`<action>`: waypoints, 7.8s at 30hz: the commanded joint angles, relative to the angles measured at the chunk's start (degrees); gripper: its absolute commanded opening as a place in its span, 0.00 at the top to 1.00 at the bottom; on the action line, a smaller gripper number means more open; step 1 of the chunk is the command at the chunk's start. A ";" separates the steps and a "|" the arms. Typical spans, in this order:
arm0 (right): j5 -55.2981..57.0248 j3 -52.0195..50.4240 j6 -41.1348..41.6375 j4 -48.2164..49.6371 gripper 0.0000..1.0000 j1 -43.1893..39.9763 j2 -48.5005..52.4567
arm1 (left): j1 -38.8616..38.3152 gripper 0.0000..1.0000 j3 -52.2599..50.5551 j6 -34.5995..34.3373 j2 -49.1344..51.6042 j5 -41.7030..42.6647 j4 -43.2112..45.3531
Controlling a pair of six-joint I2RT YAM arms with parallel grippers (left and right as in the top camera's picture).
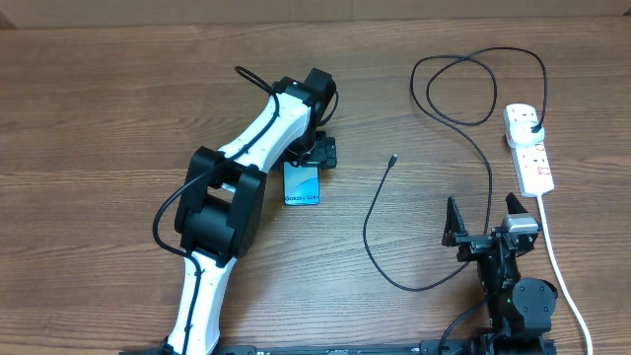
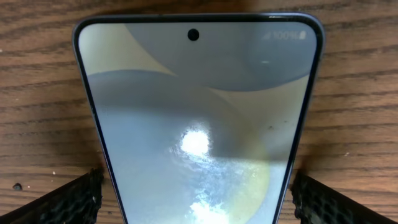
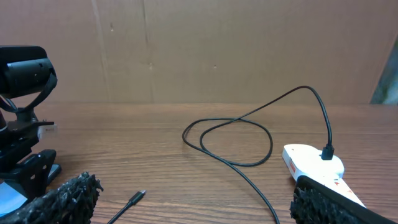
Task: Plug charger to phone and switch on socket
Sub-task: 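Lower the left gripper and close it on the phone's bottom edge, then lift the phone upright with the left gripper and raise it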
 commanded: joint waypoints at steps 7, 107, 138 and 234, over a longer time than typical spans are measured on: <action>0.52 -0.61 -0.07 0.35 0.00 0.26 -0.31 | 0.04 0.00 -3.65 0.09 0.76 -3.50 3.21; 0.52 -0.61 -0.07 0.35 0.00 0.26 -0.31 | 0.33 0.19 -0.66 2.78 0.72 -4.92 3.28; 0.52 -0.61 -0.07 0.33 0.00 0.26 -0.31 | 1.70 0.13 -6.60 2.73 0.74 1.92 8.28; -32.46 21.49 18.18 -19.37 0.00 0.11 4.42 | 20.17 0.38 10.82 13.62 0.59 91.97 -33.09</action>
